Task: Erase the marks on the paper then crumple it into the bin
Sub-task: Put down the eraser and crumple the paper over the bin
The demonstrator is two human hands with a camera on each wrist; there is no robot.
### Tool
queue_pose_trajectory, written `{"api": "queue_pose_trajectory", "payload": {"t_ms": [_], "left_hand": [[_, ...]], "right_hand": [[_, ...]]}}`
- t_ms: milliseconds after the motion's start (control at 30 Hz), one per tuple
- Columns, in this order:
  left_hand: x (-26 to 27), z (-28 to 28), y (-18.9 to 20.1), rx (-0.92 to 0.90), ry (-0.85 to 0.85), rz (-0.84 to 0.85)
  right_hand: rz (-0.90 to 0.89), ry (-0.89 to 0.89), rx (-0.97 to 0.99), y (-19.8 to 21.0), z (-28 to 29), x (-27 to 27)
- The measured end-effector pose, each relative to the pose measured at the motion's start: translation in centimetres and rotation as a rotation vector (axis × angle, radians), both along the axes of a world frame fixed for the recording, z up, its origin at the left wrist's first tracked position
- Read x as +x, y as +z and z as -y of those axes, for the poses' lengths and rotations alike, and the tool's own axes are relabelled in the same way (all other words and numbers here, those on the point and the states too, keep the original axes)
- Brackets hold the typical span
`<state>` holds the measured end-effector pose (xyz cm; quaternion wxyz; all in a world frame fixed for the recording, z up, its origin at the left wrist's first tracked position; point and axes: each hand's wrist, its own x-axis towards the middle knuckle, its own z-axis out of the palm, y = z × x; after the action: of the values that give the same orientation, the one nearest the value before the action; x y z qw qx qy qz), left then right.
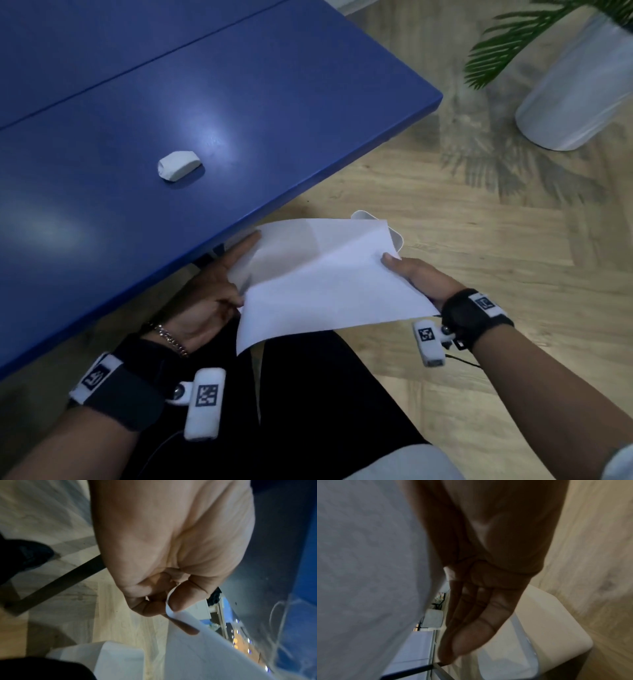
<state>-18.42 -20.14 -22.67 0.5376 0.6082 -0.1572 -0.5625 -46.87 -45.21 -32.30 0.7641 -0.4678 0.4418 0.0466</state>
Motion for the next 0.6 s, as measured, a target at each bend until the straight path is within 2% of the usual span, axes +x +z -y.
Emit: {"api": "queue_pose_trajectory", "payload": {"t_ms": [100,233,300,367,400,500,600], "left_hand": [[0.4,2.1,-1.3,0.107,-0.174,0.223],[1.6,7.0,-5.2,0.208,-0.288,0.458],[1.8,9.5,-6.4,0.306,-0.385,0.7],[1.1,11.7,-7.0,0.432,-0.488,1.042],[0.1,12.8,-6.8,0.451,-0.565,1.149],[-4.4,16.1,-6.5,0.331,-0.822,1.181],[-10.5,18.4,-6.3,0.106,-0.9,1.093]], "right_hand": [[0.012,-0.083,-0.086,1.2,0.5,-1.5],[-0.028,-0.236,-0.401,2.4,0.8,-4.0],[-0.033,-0.29,-0.45,2.8,0.4,-5.3],[-0.023,-0.36,-0.443,2.9,-0.2,-6.5],[-0.016,-0.397,-0.433,2.9,-0.4,-6.8],[0.007,-0.473,-0.384,3.4,-1.0,-6.1],[0.029,-0.536,-0.31,4.7,-1.6,-4.5]]}}
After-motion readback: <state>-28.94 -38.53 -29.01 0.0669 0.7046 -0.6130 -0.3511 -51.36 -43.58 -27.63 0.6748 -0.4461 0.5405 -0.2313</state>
